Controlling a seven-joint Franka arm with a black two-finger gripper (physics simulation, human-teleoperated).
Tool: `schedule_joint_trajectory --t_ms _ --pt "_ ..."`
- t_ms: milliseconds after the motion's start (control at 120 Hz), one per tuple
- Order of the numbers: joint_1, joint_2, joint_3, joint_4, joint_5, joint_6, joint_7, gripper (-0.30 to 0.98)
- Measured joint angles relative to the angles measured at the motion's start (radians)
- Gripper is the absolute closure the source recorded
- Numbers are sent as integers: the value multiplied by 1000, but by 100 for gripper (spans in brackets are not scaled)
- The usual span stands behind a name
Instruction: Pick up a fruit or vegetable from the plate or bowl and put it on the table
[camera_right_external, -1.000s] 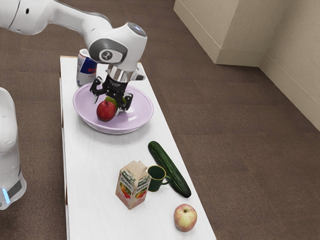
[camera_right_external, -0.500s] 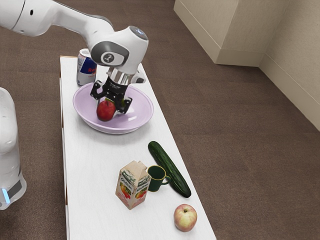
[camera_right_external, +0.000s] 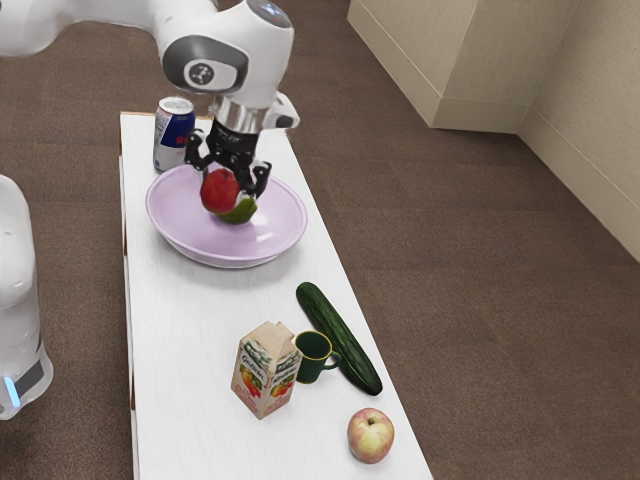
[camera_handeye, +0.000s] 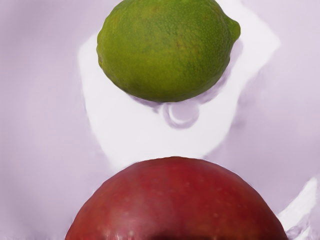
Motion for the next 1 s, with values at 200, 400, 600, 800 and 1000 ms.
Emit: schedule_joint_trajectory --t_ms 200,400,600,800,1000 --pt "-111 -115 -99 31 -144 -80 40 41" --pt "-129 -122 -207 31 -246 -99 69 36" --pt "-129 -119 -247 29 -291 -87 82 8" --pt "-129 -117 -247 29 -298 -82 90 2" --pt "-126 -114 -233 24 -294 -83 102 0"
